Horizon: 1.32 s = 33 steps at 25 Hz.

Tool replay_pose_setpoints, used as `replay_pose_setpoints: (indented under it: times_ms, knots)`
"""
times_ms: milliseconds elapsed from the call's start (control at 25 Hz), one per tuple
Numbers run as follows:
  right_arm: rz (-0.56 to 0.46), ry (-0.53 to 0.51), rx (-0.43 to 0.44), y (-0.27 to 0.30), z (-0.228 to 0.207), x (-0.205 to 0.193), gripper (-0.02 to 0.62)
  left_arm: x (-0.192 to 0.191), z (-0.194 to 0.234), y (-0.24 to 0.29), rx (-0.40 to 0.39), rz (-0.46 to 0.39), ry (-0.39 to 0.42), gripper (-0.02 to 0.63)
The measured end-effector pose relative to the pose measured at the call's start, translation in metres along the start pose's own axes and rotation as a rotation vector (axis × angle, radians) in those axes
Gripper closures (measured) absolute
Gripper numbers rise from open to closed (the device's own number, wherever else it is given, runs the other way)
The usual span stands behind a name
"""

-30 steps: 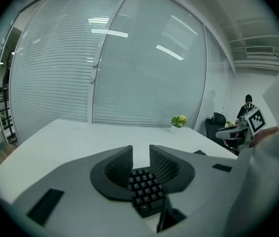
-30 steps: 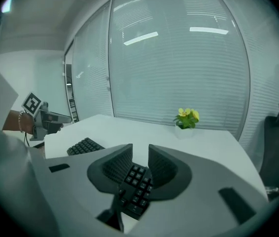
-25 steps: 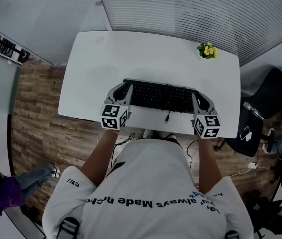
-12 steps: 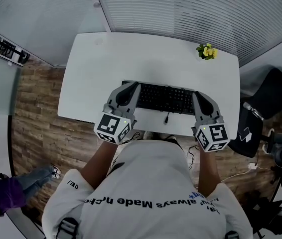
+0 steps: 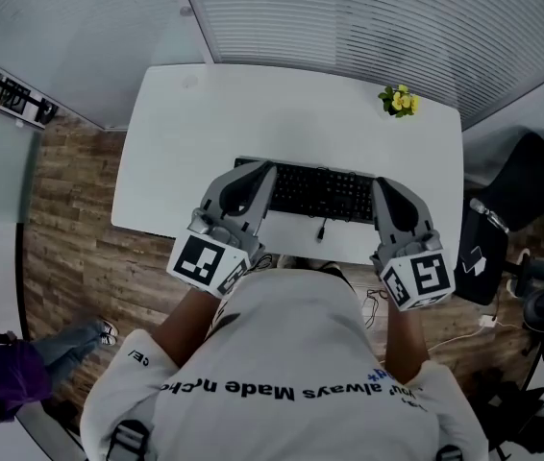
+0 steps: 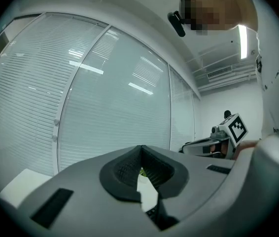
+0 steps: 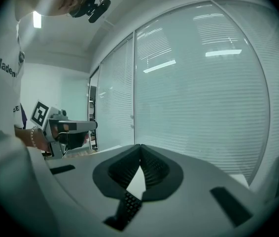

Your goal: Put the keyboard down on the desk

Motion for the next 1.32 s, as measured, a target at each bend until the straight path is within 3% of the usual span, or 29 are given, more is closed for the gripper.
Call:
replay_pose_setpoints:
  times_ms: [320,1320]
  knots:
    - [-0.014,-0.015,0.002,-0.005,0.006,0.015,0.586,0.024,-0.012,-0.001,-0.024,-0.057,0.033,0.586]
    - [-0.035,-0.041,-0.013,-0.013,0.009,0.023,0.588,0.016,-0.013,-0.004,-0.001,-0.035,0.028,0.586]
Point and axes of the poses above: the fingertips, and each gripper's own axes: y forward along the fingers, z to its left, x out of its top, the point moved 4 cm from there along -y, backward along the fingers, and after that the axes turned 3 degrees about -y, right-handed, at the moved point
